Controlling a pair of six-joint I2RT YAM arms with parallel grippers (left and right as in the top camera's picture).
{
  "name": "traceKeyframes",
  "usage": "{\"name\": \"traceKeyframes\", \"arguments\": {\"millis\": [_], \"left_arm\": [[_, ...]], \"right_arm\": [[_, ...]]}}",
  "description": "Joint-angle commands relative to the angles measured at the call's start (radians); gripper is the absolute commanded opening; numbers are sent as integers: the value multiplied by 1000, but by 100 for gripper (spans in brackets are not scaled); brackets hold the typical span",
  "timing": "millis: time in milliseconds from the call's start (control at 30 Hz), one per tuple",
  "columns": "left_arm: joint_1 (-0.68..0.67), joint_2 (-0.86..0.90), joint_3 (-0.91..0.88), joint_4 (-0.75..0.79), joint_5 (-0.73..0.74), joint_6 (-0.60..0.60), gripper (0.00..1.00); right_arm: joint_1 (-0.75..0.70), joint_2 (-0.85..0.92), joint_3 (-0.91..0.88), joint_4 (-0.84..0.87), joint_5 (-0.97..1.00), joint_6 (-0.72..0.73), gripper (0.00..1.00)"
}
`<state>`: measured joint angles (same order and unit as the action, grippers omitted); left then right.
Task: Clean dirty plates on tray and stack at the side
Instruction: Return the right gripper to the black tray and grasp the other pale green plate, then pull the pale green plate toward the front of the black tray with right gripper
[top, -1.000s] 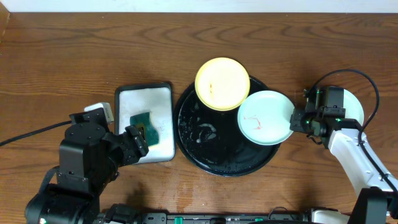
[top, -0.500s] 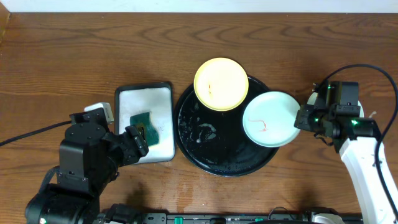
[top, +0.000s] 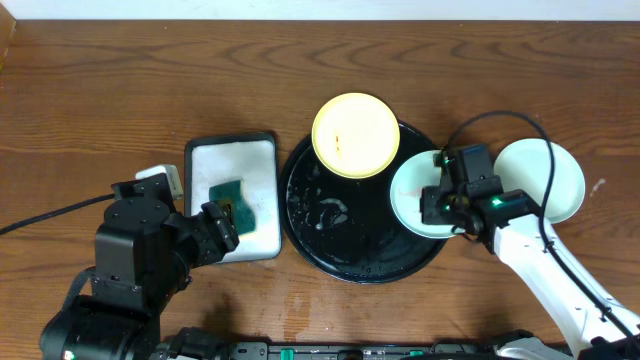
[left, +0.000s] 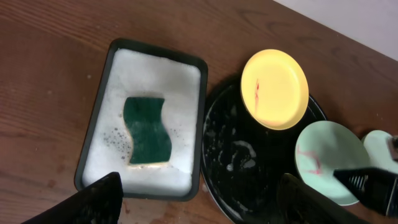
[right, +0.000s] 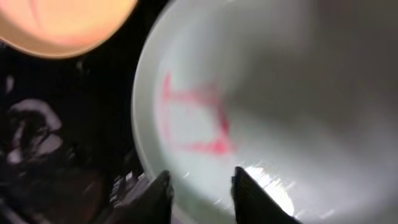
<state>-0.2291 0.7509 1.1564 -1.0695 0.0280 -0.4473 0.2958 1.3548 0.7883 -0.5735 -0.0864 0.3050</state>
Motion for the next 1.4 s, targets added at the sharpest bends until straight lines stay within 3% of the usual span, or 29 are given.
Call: {"name": "traceKeyframes", "arguments": {"millis": [0, 133, 233, 467, 533, 567, 633, 833, 1033, 1100, 1367], "left_arm": [[6, 0, 13, 0, 10, 5, 80], [6, 0, 13, 0, 10, 5, 80], [6, 0, 13, 0, 10, 5, 80], [6, 0, 13, 0, 10, 5, 80], [6, 0, 13, 0, 10, 5, 80], [6, 0, 13, 0, 10, 5, 80], [6, 0, 13, 0, 10, 5, 80], [6, 0, 13, 0, 10, 5, 80], [6, 0, 13, 0, 10, 5, 80], [6, 0, 13, 0, 10, 5, 80], [6, 0, 13, 0, 10, 5, 80]], "right_arm": [[-94, -6, 74, 13, 112, -152, 34], [-267, -3, 101, 37, 38, -207, 45], [-363, 35, 100, 40, -57, -269, 45], [-388, 216, 100, 74, -106, -269, 42], [-389, 247, 100, 76, -93, -269, 32], [-391, 253, 100, 74, -87, -268, 16], [-391, 250, 101, 56, -86, -250, 1], [-385, 140, 107, -56, -87, -122, 1], [-290, 39, 106, -155, -158, -126, 1], [-189, 42, 100, -163, -187, -101, 1], [116, 168, 71, -134, 31, 272, 1]]}}
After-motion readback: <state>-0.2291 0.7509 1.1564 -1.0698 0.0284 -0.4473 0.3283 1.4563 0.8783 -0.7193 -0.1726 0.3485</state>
